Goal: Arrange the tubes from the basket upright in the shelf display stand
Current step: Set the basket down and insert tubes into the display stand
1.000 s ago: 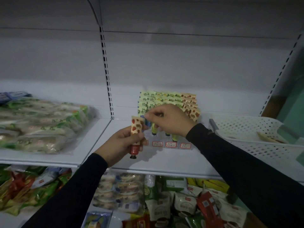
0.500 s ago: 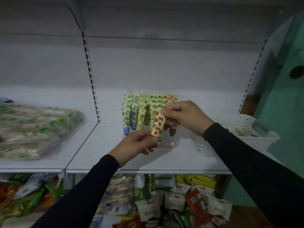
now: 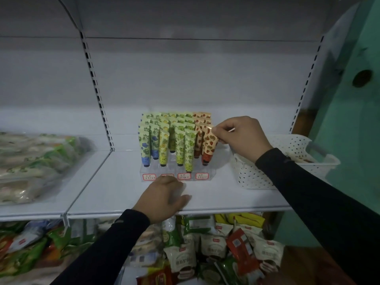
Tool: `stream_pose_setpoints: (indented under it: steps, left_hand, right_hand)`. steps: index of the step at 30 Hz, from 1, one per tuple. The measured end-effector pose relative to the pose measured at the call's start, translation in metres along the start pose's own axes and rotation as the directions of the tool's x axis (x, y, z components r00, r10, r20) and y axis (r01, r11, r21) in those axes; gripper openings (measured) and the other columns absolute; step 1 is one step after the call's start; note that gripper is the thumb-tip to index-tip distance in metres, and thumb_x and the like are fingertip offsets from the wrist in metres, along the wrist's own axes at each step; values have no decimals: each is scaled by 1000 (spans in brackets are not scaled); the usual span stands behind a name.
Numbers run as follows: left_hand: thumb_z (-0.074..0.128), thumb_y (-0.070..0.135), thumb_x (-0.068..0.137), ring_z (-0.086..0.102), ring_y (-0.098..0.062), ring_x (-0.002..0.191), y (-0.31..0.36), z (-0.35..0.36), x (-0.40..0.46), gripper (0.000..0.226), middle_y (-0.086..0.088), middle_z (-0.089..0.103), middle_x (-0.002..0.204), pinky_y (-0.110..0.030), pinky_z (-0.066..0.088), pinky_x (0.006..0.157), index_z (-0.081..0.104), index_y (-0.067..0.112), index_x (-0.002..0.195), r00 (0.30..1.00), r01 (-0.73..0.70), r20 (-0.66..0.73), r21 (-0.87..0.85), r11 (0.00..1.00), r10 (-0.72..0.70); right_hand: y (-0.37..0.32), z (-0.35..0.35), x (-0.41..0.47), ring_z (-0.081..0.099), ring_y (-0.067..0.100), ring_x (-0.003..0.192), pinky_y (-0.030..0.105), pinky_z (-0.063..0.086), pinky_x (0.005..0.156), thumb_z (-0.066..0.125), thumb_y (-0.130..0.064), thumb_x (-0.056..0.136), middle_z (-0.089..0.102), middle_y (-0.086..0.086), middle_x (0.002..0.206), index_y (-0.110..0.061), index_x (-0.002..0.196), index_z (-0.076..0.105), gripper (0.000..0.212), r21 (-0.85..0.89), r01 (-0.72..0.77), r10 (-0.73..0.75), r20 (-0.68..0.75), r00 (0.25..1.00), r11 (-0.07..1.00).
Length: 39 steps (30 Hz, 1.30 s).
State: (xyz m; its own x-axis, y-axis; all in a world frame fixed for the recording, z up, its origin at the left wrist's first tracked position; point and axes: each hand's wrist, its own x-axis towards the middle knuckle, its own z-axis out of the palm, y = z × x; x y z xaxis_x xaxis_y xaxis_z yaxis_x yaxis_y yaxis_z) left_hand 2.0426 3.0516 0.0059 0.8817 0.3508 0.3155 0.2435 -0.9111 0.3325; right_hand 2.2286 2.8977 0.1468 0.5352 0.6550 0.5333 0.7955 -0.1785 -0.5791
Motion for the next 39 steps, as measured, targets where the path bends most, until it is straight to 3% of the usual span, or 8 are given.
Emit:
stream_pose_setpoints:
  steps: [3, 10, 16, 23, 26, 29, 34, 39]
  left_hand:
    - [38, 71, 85, 51, -17, 109, 0, 2, 1, 69, 0, 61, 114, -30, 43, 96, 69, 16, 111, 1000, -26, -13, 27, 999, 26]
    - [33, 75, 87, 47, -19, 113, -5, 7, -1, 73, 1, 56, 121, -36, 41, 98, 64, 17, 120, 999, -41, 33, 67, 997, 38]
    - [20, 81, 84, 42, -18, 119, -5, 6, -1, 83, 2, 52, 128, -34, 37, 102, 60, 20, 125, 997, -42, 66, 94, 995, 36]
    - [23, 76, 86, 41, -19, 120, -5, 7, -1, 78, 1, 51, 128, -34, 36, 103, 59, 19, 124, 996, -50, 73, 104, 993, 43]
    - [22, 76, 85, 41, -19, 119, -4, 7, -1, 76, 2, 51, 126, -34, 36, 102, 59, 20, 121, 996, -54, 75, 116, 992, 46]
    - [22, 76, 85, 39, -18, 119, -3, 6, -1, 75, 2, 50, 127, -33, 36, 102, 59, 21, 120, 996, -48, 83, 119, 992, 38]
    - [23, 76, 85, 39, -18, 120, -3, 5, -1, 75, 2, 50, 128, -34, 36, 103, 59, 20, 121, 996, -45, 82, 113, 993, 36]
    - [26, 75, 87, 42, -18, 117, -6, 7, 0, 72, 3, 51, 125, -34, 37, 101, 60, 21, 119, 996, -52, 74, 112, 992, 44]
  right_hand:
    - [-2, 10, 2, 66, 5, 74, 22, 51, 78, 68, -31, 90, 73, -6, 78, -11, 82, 77, 23, -9, 9, -9, -10, 1000, 1000]
    - [-1, 37, 8, 65, 11, 79, 18, 44, 74, 65, -31, 92, 73, 0, 80, -10, 79, 76, 27, -76, 8, -11, -32, 999, 997]
    - [-1, 48, 9, 64, 18, 75, 24, 46, 73, 62, -30, 94, 72, 5, 76, -7, 79, 75, 30, -153, 31, -35, -22, 999, 988]
    - [-2, 49, 9, 64, 19, 77, 26, 47, 74, 60, -31, 95, 72, 7, 79, -7, 84, 76, 30, -183, 29, -25, 20, 999, 983]
    - [-3, 44, 11, 66, 19, 79, 19, 43, 67, 58, -26, 95, 73, 5, 80, -7, 82, 75, 29, -195, 11, 3, 70, 998, 981]
    - [-2, 41, 13, 67, 16, 76, 1, 36, 58, 61, -25, 93, 73, 6, 75, -4, 74, 73, 31, -163, -35, 45, 63, 997, 986]
    - [-1, 44, 16, 66, 26, 69, -4, 32, 60, 60, -25, 91, 69, 15, 69, 3, 67, 67, 38, -224, -28, 32, 12, 999, 974]
    - [0, 47, 16, 65, 24, 68, 21, 41, 62, 57, -24, 90, 69, 13, 68, 1, 64, 63, 37, -278, -48, 49, -5, 999, 959]
